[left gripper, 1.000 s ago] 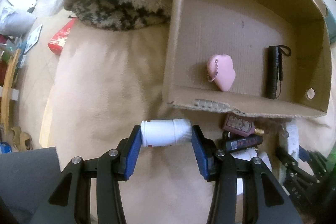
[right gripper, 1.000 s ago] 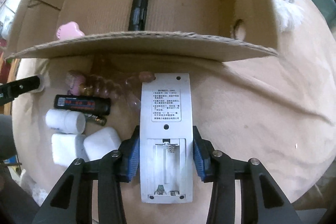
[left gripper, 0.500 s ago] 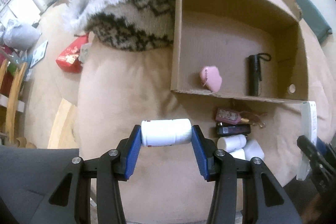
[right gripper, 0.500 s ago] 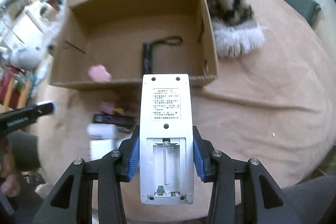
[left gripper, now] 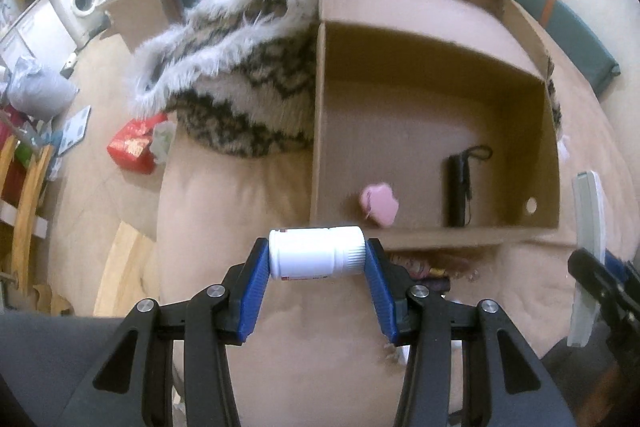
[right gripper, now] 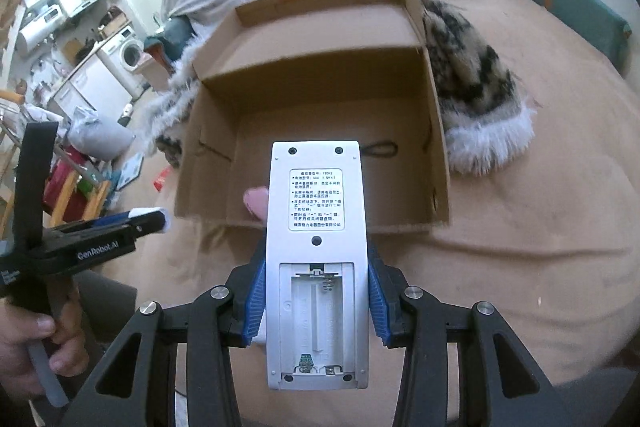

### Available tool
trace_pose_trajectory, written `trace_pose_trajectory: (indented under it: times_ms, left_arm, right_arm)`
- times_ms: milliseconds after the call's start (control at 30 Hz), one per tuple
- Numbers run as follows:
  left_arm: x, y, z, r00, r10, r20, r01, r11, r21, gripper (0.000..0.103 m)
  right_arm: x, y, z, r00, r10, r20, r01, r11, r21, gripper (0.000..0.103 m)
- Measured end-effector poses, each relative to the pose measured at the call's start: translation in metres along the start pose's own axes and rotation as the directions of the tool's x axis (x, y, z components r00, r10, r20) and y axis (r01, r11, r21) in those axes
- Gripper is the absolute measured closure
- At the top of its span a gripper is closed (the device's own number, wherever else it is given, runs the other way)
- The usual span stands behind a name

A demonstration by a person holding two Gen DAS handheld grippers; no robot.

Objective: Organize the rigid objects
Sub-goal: 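Carry the pill bottle and remote into the box with both tools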

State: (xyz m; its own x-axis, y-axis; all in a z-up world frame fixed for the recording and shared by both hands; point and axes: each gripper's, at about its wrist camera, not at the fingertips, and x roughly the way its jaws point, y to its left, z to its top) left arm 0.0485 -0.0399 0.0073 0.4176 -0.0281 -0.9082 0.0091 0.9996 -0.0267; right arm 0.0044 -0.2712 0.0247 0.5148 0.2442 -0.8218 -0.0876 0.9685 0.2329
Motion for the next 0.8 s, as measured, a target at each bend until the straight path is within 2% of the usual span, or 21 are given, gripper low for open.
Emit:
trace_pose_trajectory:
  times_ms: [133,333,667,800]
  left_arm:
    - [-0.001,-0.009,0.019,1.0,-0.001,0.018,0.0,1.0,0.024,0.059]
    - [0.007,-0.025,0.046,1.0,-0.005,0.028,0.003,0.998,0.061,0.059]
    - [0.048,-0.057,0.069,1.0,-0.014,-0.015,0.017,0.985,0.17,0.059]
    - [0.064,-0.064,0.074,1.0,-0.015,-0.019,0.018,0.985,0.169,0.059]
  right_arm:
    - [0.001,-0.006,0.023,0.999,0.024,0.03,-0.024,1.0,0.008,0.058]
    - [0.013,-0.019,0.057,0.998,0.015,0.059,-0.016,1.0,0.016,0.058]
    - [0.072,-0.042,0.081,1.0,-0.017,-0.008,0.017,0.998,0.068,0.058]
    - [0.09,-0.045,0.084,0.999,-0.036,-0.033,0.038,0.998,0.059,0.058]
